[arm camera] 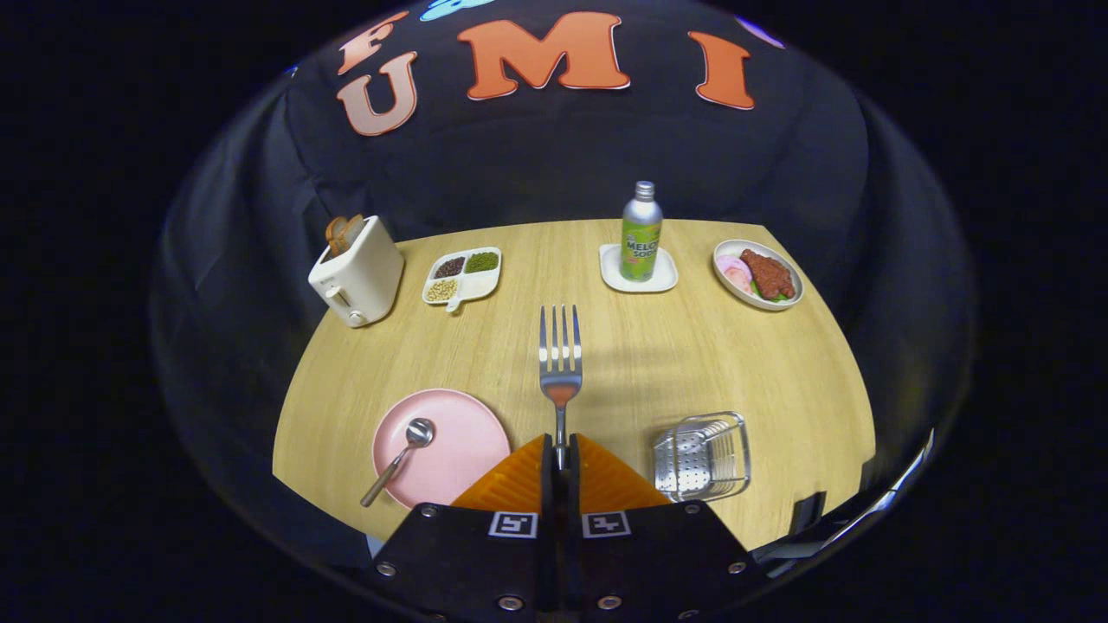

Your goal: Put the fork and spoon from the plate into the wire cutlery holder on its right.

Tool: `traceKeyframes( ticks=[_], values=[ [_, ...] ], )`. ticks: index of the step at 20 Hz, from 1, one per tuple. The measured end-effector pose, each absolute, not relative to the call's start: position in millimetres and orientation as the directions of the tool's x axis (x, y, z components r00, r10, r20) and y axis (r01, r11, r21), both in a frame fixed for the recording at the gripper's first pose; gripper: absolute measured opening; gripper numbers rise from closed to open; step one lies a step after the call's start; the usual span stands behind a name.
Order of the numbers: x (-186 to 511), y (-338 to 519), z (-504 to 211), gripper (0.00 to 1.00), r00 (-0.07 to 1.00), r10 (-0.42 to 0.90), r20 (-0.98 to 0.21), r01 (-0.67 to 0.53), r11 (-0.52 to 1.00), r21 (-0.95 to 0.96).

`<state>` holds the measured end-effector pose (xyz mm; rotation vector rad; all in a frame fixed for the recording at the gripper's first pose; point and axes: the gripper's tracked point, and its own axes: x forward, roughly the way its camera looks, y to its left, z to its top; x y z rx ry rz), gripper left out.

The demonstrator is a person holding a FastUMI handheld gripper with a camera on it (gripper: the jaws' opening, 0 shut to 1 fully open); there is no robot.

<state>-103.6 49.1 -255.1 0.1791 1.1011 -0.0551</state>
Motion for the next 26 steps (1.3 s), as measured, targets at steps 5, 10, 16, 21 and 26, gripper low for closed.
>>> traceKeyframes(
  ticks=[5, 10, 16, 21, 26],
  values=[
    [-129, 0, -263, 0.04, 0.358, -0.012, -0.934, 0.138, 0.990, 0.040],
    [-147, -28, -277, 0.05, 0.255, -0.027, -0.967, 0.103, 0.995, -0.001],
    [-166, -47, -287, 0.05, 0.122, 0.008, -0.992, 0.052, 0.999, 0.014],
    [-178, -56, -297, 0.06, 0.028, 0.025, -0.999, 0.025, 0.999, 0.025],
    [-187, -62, -306, 0.06, -0.048, 0.025, -0.999, -0.007, 1.000, 0.025]
  ],
)
